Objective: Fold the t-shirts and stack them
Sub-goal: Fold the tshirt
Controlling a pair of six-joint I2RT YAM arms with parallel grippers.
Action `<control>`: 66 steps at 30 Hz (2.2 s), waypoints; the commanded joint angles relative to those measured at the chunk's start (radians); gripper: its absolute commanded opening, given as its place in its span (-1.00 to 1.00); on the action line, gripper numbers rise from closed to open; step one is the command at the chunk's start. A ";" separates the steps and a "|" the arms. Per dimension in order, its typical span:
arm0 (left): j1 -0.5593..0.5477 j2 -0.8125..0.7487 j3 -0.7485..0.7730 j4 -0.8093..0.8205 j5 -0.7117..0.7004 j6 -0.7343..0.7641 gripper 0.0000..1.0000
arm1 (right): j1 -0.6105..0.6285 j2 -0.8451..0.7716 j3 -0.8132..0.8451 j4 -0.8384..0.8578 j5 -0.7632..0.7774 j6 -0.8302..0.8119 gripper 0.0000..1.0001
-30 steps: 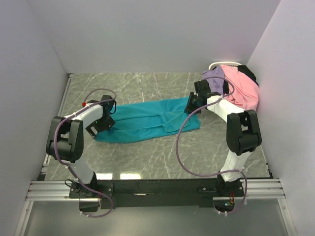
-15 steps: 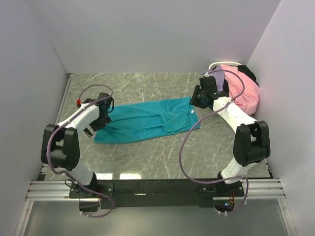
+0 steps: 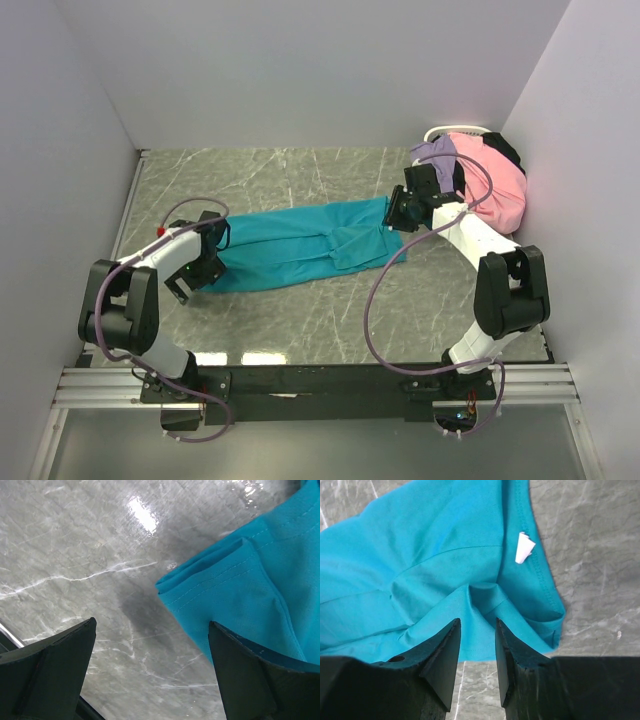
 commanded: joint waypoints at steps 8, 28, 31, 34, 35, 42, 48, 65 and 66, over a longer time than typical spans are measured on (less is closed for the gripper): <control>-0.020 0.032 0.000 -0.128 -0.034 -0.122 0.99 | -0.005 -0.059 -0.011 0.010 -0.041 -0.009 -0.17; -0.066 0.022 0.280 -0.280 -0.095 -0.168 0.99 | -0.008 -0.010 -0.033 -0.024 -0.058 -0.023 -0.12; -0.066 0.003 0.286 -0.201 -0.056 -0.110 0.99 | -0.010 0.003 -0.066 -0.001 -0.062 -0.041 -0.10; -0.066 -0.015 0.263 -0.118 0.012 -0.046 0.99 | -0.010 0.030 -0.079 0.001 -0.074 -0.057 -0.10; -0.066 -0.029 0.255 -0.057 0.033 -0.030 0.99 | -0.010 0.035 -0.094 0.020 -0.085 -0.061 -0.10; -0.066 -0.050 0.234 0.039 0.092 0.040 0.99 | -0.010 0.047 -0.142 0.073 -0.136 -0.087 -0.10; -0.066 0.017 0.255 -0.007 0.061 0.033 0.99 | -0.010 0.063 -0.163 0.122 -0.209 -0.086 -0.39; -0.069 0.100 0.267 -0.004 0.063 0.052 0.99 | -0.010 -0.028 -0.054 0.134 -0.455 -0.025 -1.00; -0.069 0.103 0.269 -0.003 0.063 0.054 0.99 | -0.010 -0.020 -0.042 0.134 -0.455 -0.020 -1.00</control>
